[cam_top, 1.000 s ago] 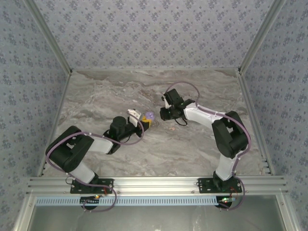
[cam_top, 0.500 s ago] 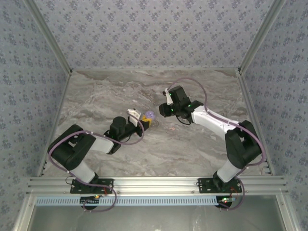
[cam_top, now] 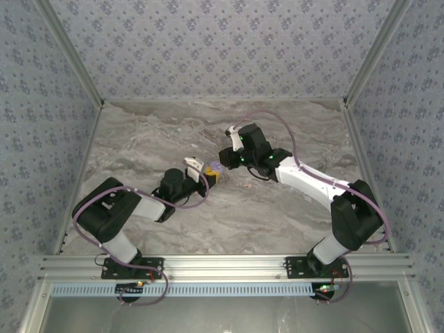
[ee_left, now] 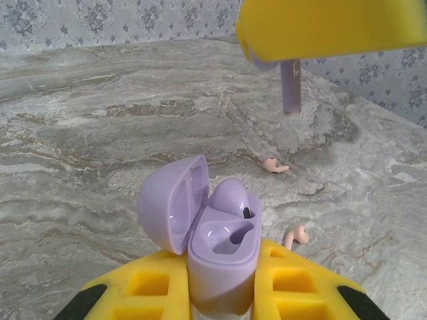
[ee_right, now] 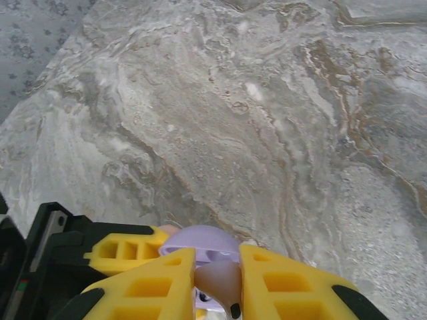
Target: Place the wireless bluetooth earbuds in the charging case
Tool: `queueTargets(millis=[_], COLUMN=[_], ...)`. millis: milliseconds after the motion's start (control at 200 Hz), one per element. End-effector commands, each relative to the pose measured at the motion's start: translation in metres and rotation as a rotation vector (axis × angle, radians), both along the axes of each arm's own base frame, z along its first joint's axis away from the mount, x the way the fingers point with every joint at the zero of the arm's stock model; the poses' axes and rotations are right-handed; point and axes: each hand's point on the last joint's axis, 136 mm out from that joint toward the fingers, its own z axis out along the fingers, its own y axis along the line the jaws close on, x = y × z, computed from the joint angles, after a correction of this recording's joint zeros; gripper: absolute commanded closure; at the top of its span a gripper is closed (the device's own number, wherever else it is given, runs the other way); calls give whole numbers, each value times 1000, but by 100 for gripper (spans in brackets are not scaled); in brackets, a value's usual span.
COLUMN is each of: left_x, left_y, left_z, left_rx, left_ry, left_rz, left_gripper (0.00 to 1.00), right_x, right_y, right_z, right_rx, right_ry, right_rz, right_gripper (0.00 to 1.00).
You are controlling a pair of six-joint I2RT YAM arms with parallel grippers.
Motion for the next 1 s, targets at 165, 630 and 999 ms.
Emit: queueTargets(millis=[165, 630, 999], left_x=[6, 8, 6], left_y=[-10, -10, -11], left_z=[24, 25, 30], left_rx=[-69, -77, -92], left_ry=[-40, -32, -37], left_rz=[-9, -1, -9], left_gripper=[88, 88, 88], right_x=[-6, -10, -10], right_y=[23, 34, 37], right_z=[16, 13, 8], right_rx=[33, 34, 28], right_ry=[-41, -38, -26], right_rz=[59, 85, 89], right_gripper=[79, 78, 78])
